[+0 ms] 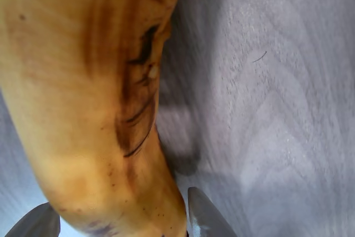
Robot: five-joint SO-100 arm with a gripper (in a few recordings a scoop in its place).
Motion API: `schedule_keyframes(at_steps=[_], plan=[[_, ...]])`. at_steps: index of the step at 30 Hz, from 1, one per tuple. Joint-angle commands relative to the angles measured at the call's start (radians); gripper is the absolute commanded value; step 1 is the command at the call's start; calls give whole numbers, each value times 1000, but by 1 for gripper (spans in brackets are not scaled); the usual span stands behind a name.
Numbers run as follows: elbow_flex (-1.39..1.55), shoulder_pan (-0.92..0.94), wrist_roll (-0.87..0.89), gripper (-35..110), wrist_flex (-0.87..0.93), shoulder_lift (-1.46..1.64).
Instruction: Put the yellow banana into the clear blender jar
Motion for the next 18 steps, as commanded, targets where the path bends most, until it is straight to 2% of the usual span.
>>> schedule_keyframes(at_steps=[1, 10, 18], plan=[[-71, 32, -9, 28, -18, 6], [-72, 37, -12, 26, -60, -34], [-72, -6, -9, 6, -61, -12]])
